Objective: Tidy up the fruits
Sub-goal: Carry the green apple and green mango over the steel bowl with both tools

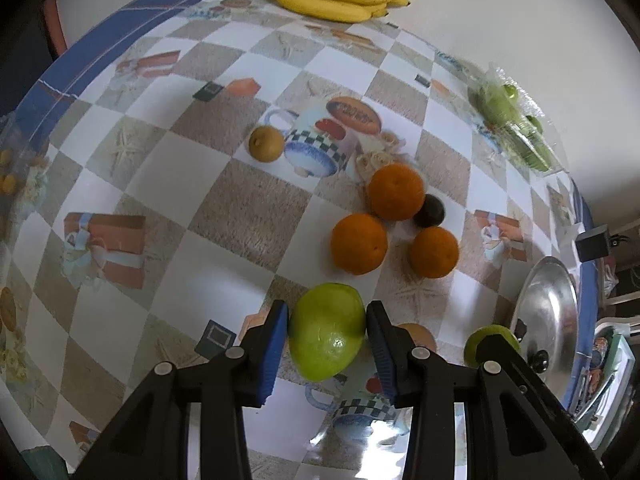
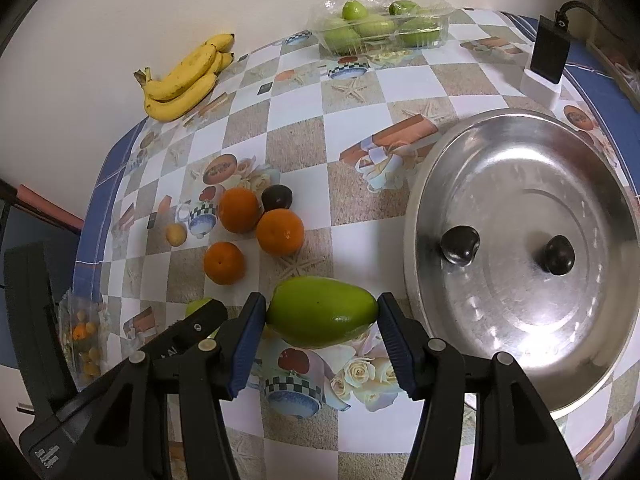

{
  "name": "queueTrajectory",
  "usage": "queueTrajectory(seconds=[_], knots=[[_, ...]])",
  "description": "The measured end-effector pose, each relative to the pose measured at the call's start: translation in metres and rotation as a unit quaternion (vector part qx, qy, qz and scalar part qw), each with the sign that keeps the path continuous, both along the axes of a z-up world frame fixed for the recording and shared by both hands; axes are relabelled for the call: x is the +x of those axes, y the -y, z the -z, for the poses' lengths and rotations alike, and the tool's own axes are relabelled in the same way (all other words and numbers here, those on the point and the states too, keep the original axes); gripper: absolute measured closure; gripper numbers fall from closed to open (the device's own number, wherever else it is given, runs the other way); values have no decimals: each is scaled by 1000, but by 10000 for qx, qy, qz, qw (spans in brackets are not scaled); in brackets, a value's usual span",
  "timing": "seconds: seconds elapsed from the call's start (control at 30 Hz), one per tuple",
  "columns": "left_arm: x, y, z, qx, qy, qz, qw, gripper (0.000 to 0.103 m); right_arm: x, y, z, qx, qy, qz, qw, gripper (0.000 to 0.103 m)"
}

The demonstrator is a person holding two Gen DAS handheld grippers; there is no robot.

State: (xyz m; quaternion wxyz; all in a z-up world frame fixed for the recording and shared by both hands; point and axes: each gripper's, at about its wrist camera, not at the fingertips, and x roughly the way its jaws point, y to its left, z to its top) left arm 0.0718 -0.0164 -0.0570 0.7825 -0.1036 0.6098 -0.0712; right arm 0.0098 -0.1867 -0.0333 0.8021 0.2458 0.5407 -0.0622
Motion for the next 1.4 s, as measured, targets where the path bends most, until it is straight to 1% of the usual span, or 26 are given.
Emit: queueTrajectory(seconds=[0.13,0.27,0.7,1.07,1.23,1.4], knots=[[-1,4,-10,25,198,72,9998,60,-2,6,-4,31,51,73,10000,44],[-3,12,-19,-36,337,177,9993,60,-5,17,-8,-32,79,225,9997,44],[-14,59,-42,-159,713,688,9949,60,-24,69,-12,-104,55,867,9962,44],[-34,112,-44,-210,813,1296,9880,60,-45,114,-7,-43,-22,1391,9903,44],[-46,139,-44,-297,855,1658,9820,60,-56,133,-4,-12,-47,1621,9868,44],[-56,163,-38,-283,805,1965,9768,60,-65,148,-3,36,-35,1784,9839,44]])
